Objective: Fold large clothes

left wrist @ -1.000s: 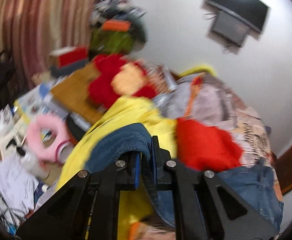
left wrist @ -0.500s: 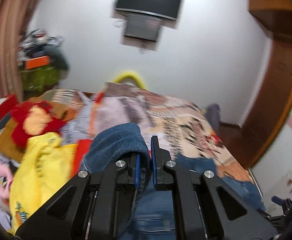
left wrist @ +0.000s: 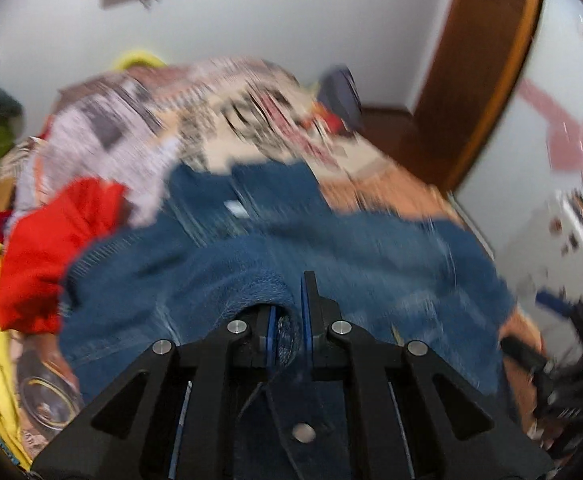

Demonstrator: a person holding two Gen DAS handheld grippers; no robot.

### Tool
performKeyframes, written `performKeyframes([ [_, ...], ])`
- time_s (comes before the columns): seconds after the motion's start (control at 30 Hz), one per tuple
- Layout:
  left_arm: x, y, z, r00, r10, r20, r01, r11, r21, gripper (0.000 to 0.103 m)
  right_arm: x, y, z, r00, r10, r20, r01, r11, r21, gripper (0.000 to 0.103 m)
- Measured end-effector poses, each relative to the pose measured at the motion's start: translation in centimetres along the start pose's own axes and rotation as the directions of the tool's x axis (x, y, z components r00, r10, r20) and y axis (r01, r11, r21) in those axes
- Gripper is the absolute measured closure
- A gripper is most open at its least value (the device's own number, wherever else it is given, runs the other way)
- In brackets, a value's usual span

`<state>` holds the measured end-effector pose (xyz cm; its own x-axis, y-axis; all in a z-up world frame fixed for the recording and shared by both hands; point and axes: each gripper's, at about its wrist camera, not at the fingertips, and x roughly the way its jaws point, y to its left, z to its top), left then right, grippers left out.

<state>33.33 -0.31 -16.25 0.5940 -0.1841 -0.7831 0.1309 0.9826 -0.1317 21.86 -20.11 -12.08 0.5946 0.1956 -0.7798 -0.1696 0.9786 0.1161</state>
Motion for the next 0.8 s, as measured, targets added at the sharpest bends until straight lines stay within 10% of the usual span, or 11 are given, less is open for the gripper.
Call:
performKeyframes([
  [0.17,2.6,-3.1,-2.2,0.993,0.021,-0.113,-0.005,0.99,0.14,0.089,-0.5,-0.5,-0.4,1.0,-0.002,0.002,0.002,1.0,0.02,0.0],
  [0.27,2.4,-3.9,-3.2,0.989,0.006,-0.146,0.018,0.986,0.168,0.065,-1.0,-0.2,-0.5,1.0,-0.009,0.005,0.009,1.0,0.004,0.0],
  [0.53,-3.9,-1.7,-4.3,1.0,0.022,-0.02,-0.019,0.985,0.172,0.022,-1.8,1.9,0.6,1.0,-0.006,0.023,0.008,0.996,-0.084,0.0],
  [0.8,-8.7,7.4,-6.2,0.976,0.209,0.065,-0.211,0.977,0.018,0.016,-0.5,8.6,2.2,0.995,0.093,-0.017,-0.095,0.959,-0.268,0.0],
])
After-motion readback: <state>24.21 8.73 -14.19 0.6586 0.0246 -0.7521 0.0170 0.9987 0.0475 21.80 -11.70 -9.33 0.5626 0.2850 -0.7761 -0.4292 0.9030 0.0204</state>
